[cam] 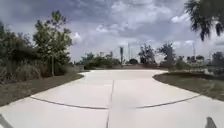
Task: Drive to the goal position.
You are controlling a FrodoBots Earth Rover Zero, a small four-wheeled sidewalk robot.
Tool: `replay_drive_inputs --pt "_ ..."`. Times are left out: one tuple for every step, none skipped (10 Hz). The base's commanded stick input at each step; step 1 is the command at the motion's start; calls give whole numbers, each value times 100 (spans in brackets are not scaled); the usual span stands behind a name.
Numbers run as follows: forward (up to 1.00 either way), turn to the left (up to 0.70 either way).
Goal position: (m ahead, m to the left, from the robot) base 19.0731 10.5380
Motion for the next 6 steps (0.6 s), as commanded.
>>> replay_drive_inputs --pt "70 0" --pt "70 0" --pt "70 0" --pt "70 0" --pt "70 0" --pt "70 0"
